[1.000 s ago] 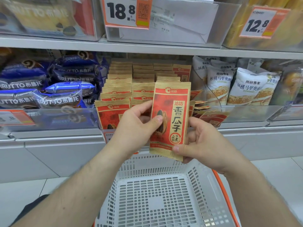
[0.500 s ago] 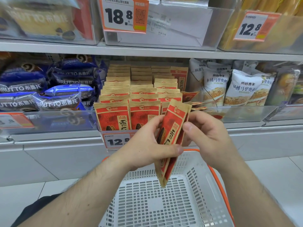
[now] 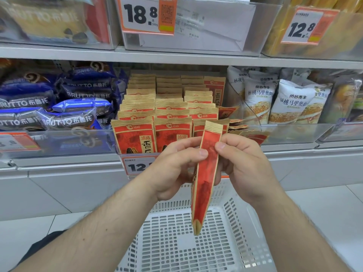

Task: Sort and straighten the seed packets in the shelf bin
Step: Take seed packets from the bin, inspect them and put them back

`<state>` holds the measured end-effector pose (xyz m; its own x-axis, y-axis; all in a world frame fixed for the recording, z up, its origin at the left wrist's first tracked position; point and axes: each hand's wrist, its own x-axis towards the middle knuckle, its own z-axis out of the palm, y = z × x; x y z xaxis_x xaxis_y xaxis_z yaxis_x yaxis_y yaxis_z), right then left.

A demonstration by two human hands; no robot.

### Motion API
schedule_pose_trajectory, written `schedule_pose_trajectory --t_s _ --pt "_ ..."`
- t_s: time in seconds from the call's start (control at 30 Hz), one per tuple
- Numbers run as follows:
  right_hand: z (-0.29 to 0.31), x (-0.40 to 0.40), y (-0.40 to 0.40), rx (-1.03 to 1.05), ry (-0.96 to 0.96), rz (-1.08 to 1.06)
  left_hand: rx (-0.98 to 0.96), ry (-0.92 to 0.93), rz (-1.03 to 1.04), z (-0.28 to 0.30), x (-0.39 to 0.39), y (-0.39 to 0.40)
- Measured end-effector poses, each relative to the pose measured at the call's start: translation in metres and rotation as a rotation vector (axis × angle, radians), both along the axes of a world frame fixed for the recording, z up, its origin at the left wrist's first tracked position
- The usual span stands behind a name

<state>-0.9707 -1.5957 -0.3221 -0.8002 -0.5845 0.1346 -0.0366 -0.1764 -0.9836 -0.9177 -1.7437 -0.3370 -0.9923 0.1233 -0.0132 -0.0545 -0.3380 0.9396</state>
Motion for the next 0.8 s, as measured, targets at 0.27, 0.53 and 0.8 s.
schedule_pose_trajectory --t_s 0.27,0.53,0.8 --pt "0.001 0.006 0.000 0.048 0.168 -0.070 0.014 0.044 0.155 0.003 -0.002 -0.005" --pt "0.005 0.009 0.012 0.557 0.370 0.148 0.045 0.020 0.377 0.007 -0.003 -0.012" --pt "0.012 0.010 0.017 0.617 0.301 0.230 0.030 0.020 0.351 0.007 -0.004 -0.009"
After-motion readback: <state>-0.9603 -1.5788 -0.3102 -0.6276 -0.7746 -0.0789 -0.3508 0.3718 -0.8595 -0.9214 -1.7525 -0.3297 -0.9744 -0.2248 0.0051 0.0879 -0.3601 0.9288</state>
